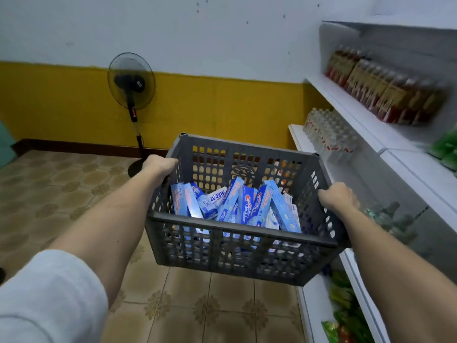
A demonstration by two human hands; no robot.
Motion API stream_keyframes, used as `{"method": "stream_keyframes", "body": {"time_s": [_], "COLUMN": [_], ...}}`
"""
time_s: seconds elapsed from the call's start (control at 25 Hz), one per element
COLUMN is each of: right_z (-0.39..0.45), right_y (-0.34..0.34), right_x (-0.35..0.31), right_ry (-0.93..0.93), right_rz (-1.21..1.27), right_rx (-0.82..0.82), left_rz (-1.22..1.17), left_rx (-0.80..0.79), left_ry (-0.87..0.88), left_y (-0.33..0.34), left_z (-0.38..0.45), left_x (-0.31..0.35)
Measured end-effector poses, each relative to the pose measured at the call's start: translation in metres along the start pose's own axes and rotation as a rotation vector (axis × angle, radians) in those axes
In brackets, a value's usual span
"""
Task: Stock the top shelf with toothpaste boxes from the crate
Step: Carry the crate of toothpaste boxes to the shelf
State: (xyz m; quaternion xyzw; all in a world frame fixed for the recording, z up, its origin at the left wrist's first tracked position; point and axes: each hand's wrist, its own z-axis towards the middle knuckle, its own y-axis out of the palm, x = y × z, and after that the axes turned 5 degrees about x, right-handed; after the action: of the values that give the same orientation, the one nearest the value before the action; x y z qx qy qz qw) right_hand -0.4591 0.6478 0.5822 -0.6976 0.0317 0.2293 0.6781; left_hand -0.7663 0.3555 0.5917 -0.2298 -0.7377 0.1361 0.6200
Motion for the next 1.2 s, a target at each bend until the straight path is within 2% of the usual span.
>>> {"method": "stream_keyframes", "body": {"time_s": [0.28,0.44,0.8,1.04,1.2], "right_z": [0.144,0.233,0.39,0.465,0.506], "right_y": [0.061,0.082,0.123,0.191,0.236], "right_x": [-0.071,-0.108,-0.2,-0.261,-0.29], "right_ry": [-0.044,-0.058,-0.036,0.036,0.13], "right_rz": [0.002,-0.002,0.057,0.016,0.035], "right_rx": [-0.049,-0.104,-0.072,-0.045,-0.076], "left_rz": [0.036,0.023,0.051,0.115,0.194], "left_rx": [-0.041,0.007,0.056,-0.001,-0.132], "left_ry": [-0.051,-0.044,-0.028,-0.041,-0.04], "left_y": [0.081,0.132,0.211,0.276,0.324], "left_z": [0.13,0.19,0.33,0.457,0.545], "left_x": [0.046,0.087,0.16,0.172,0.189]}}
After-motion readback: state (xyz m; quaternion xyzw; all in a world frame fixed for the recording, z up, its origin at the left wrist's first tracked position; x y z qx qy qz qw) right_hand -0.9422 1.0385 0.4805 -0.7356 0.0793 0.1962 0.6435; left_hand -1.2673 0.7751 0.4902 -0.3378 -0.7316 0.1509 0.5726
